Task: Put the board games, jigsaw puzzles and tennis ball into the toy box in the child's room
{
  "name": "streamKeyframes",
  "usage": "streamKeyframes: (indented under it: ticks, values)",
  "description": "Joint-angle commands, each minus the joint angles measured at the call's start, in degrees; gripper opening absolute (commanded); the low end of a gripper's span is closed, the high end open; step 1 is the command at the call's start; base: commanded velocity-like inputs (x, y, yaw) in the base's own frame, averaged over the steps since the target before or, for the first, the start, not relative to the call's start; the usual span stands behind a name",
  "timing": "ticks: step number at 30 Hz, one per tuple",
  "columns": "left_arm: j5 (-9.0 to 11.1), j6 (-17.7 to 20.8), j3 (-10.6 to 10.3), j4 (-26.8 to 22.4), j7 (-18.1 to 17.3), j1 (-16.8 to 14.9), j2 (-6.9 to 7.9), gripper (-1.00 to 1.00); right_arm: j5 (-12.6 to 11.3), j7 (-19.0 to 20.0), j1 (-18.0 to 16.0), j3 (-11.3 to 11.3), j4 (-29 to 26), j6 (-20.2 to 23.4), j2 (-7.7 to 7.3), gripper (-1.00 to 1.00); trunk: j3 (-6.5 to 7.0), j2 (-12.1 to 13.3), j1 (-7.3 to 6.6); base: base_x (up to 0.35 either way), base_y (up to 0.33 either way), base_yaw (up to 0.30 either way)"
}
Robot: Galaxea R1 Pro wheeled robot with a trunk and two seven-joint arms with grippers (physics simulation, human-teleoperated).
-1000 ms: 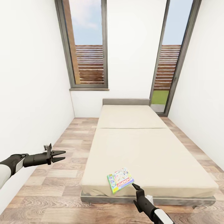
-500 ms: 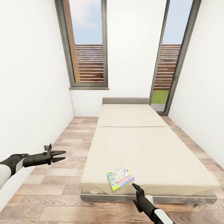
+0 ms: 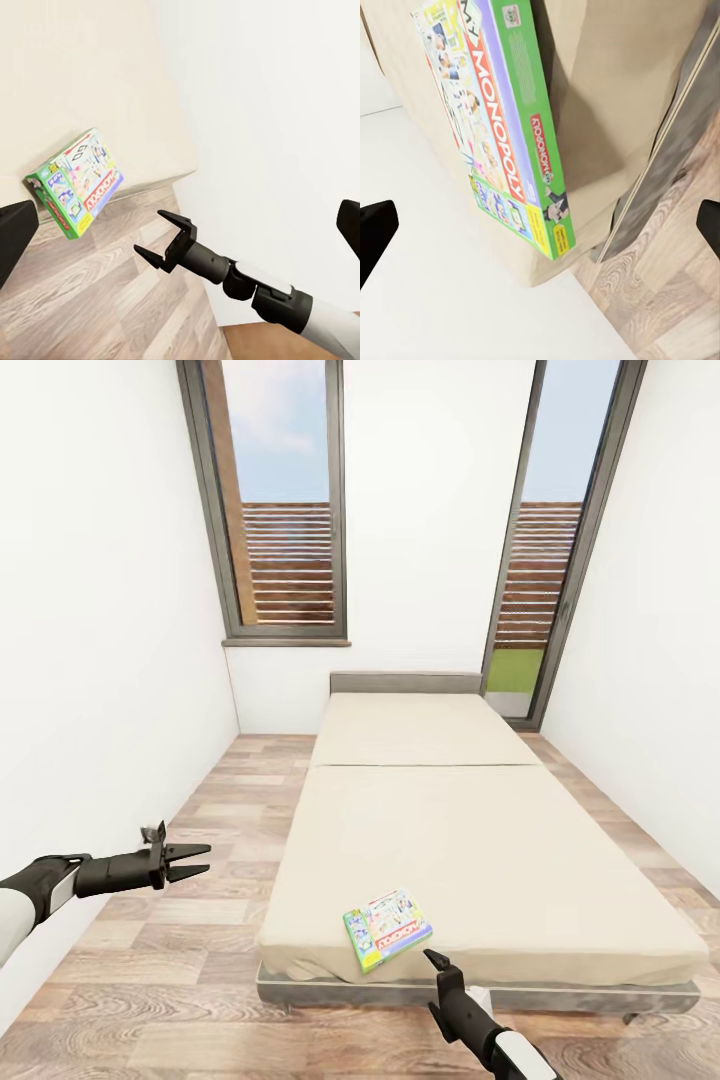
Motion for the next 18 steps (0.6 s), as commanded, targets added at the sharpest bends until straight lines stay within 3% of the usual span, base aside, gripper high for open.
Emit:
streamKeyframes:
  ticks: [1,18]
  values:
    - [-0.61,0.59,0.43,0.01,-0.29,-0.04,0.01,1.0,-0.26,0.02,-0.03,-0.37,-0.02,0.4,0.04,1.0,-0.06,-0.03,0.0,0.0,0.0,0.0]
    - [-0.61,0.47,0.43,0.01,-0.29,-0.04,0.03,1.0,-0.25,0.01,-0.03,-0.37,-0.02,0.41,0.04,1.0,-0.06,-0.03,0.0,0.073,0.052,0.0]
